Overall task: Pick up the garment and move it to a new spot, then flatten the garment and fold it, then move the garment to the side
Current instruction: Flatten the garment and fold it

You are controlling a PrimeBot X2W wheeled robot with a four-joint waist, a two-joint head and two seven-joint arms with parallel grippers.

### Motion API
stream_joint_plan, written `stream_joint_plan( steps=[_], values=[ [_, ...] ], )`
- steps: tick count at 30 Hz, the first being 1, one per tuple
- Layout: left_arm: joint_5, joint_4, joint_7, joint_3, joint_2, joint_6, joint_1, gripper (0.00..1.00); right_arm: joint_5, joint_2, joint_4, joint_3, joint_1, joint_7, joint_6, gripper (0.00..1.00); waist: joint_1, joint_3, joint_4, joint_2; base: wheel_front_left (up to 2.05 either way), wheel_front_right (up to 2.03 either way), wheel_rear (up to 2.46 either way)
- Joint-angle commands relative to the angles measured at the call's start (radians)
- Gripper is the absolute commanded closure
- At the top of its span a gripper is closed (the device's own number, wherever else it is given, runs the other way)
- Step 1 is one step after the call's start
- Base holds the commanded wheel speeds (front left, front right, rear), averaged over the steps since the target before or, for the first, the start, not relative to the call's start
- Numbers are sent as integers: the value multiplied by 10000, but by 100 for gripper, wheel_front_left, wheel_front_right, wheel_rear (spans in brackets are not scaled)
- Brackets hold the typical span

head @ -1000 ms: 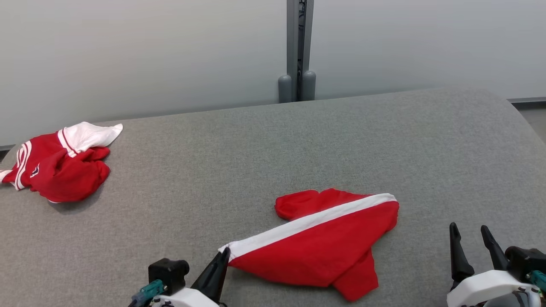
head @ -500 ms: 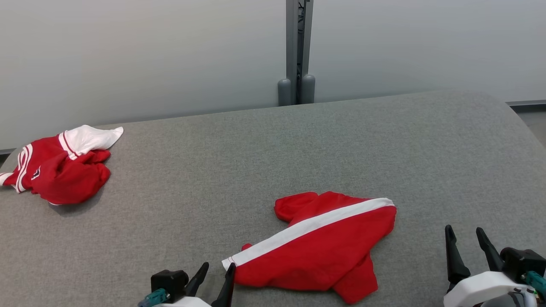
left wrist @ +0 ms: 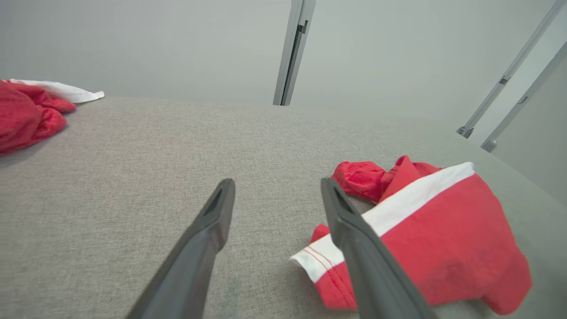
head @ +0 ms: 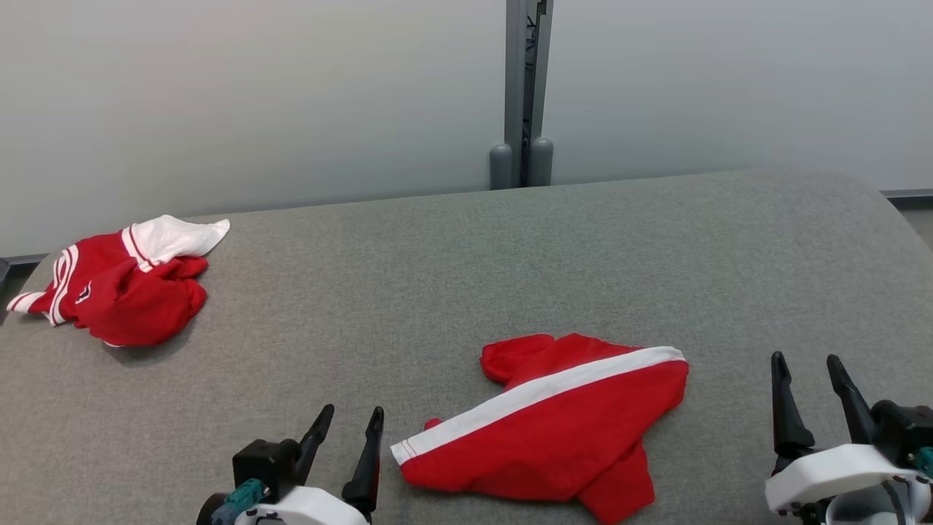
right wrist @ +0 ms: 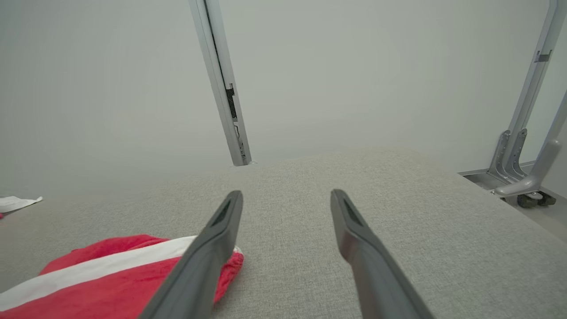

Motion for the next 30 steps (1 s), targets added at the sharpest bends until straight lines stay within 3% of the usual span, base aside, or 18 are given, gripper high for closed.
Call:
stream_joint_plan(
  steps=[1, 16, 30],
  values=[
    [283, -233, -27, 191, 58, 80, 168, 0, -67, -53, -224, 49, 72, -16, 2, 0, 0, -46, 36, -1, 0, 0, 0],
    [1869, -1749, -23, 1691, -302, 432, 1697, 0, 20, -56, -1251, 890, 454, -11, 2, 0, 0, -314, 378, -1, 0, 0, 0],
    [2405, -1612, -23, 2450, -653, 81, 2068, 0, 220, -55, -1124, 1236, 642, -11, 2, 0, 0, -393, 409, -1, 0, 0, 0]
  ],
)
